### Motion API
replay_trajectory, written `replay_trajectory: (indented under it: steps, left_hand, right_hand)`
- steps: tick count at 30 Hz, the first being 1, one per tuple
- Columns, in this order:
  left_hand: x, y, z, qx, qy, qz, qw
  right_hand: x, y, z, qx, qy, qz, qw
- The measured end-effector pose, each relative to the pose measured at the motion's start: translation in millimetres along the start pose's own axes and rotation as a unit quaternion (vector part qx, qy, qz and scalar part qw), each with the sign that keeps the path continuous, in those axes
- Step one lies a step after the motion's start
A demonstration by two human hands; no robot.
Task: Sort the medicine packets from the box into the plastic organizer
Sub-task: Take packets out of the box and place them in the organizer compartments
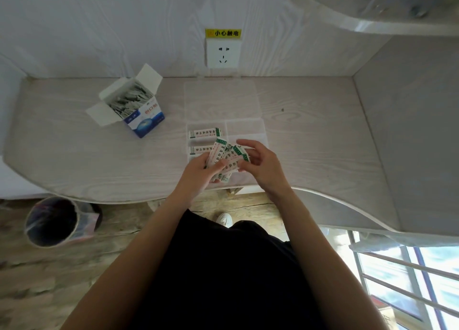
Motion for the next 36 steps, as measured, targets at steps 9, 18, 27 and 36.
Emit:
replay_trajectory:
  steps: [9, 18, 27, 36]
  left_hand:
    - [-4, 9, -8, 0.002, -0.049, 0.004, 0.999]
    - [-3, 20, -14, 0.016, -0.092, -0.030, 0.995]
    - [16, 24, -9, -0.017, -0.083, -0.115, 0.990]
    - [19, 22, -2, -0.014, -0.092, -0.128, 0.987]
  right_hand:
    - [7, 6, 7, 0.042, -0.111, -0.072, 0.990]
    - [21, 13, 5, 0.032, -0.105, -0.115, 0.987]
    - [53, 19, -7, 0.033, -0.151, -0.122, 0.980]
    - [56, 31, -14, 0.055, -0.383, -0.070, 0.920]
Point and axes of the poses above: each hand's wrist, its own y-axis towards the middle knuckle, its own x-axis out of the back of the hand, z = x × y, the point moved 4 cm from there along y, towards the middle knuckle, and after that the axes turned 2 degrees about -x, right-handed, at the moved point
